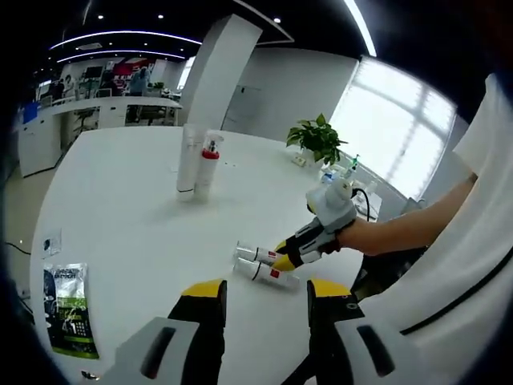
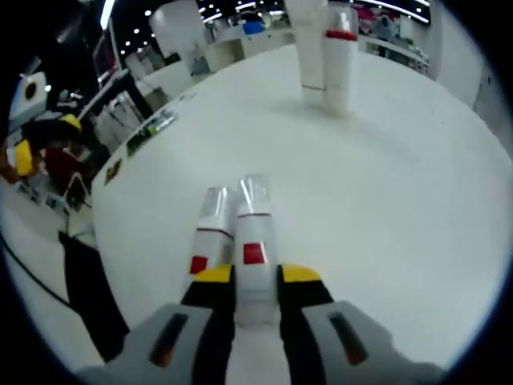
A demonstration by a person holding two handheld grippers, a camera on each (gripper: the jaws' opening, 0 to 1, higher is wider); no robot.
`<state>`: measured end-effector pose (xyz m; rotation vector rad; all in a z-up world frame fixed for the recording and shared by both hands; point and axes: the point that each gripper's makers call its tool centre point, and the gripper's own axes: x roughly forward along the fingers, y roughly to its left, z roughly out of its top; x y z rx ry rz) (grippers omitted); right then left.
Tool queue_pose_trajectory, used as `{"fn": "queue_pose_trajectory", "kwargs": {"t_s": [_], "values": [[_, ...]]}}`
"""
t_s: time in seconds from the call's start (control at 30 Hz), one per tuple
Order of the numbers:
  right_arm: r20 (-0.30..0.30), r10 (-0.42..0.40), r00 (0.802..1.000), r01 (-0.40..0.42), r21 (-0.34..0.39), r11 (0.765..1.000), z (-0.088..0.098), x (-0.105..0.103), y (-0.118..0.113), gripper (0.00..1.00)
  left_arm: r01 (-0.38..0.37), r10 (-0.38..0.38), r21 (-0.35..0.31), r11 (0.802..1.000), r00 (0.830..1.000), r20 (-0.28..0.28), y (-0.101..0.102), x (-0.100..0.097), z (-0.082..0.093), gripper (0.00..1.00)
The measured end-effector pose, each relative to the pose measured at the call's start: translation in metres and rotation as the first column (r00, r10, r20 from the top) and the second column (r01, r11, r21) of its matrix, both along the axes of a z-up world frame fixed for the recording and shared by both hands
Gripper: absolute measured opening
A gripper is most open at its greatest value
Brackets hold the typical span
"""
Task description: Arrange the skincare products in the storage area until every visible bottle or jar stands upright without overlapping.
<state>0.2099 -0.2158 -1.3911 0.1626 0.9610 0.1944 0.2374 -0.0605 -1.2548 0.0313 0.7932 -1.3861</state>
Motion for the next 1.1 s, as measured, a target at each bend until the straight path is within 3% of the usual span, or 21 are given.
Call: {"fn": "queue_pose_trajectory", "kwargs": {"t_s": [0.37,0.53,0.67,0.77,0.87,1.03,1.1], "values": [[0.118,-0.058,0.991,0.059,0.002,0.998,0.041,0.006,-0.004,0.18,0.000,-0.004,-0.082,0.997,0.999,-0.047,-0.021,0.003,0.010,0.41],[0.212,-0.056,0.976,0.046,0.053,0.998,0.071,0.018,0.011,0.18,-0.041,0.025,-0.133,0.990,0.992,-0.123,-0.033,0.006,0.020,0.41],[0.290,-0.028,0.956,0.008,0.072,0.997,0.102,0.032,0.028,0.18,-0.153,0.105,-0.184,0.971,0.963,-0.248,-0.041,0.017,0.033,0.42],[0.368,0.014,0.930,-0.042,0.069,0.997,0.135,0.045,0.047,0.18,-0.216,0.135,-0.221,0.951,0.933,-0.334,-0.048,0.025,0.042,0.42],[0.426,0.044,0.904,-0.078,0.061,0.995,0.158,0.054,0.060,0.18,-0.205,0.121,-0.244,0.948,0.940,-0.318,-0.055,0.030,0.045,0.42],[0.480,0.106,0.871,-0.134,0.025,0.991,0.183,0.061,0.079,0.18,-0.237,0.126,-0.270,0.933,0.920,-0.371,-0.065,0.034,0.053,0.43],[0.489,0.124,0.863,-0.154,0.021,0.988,0.189,0.062,0.086,0.18,-0.229,0.116,-0.275,0.934,0.920,-0.374,-0.067,0.034,0.055,0.41]]}}
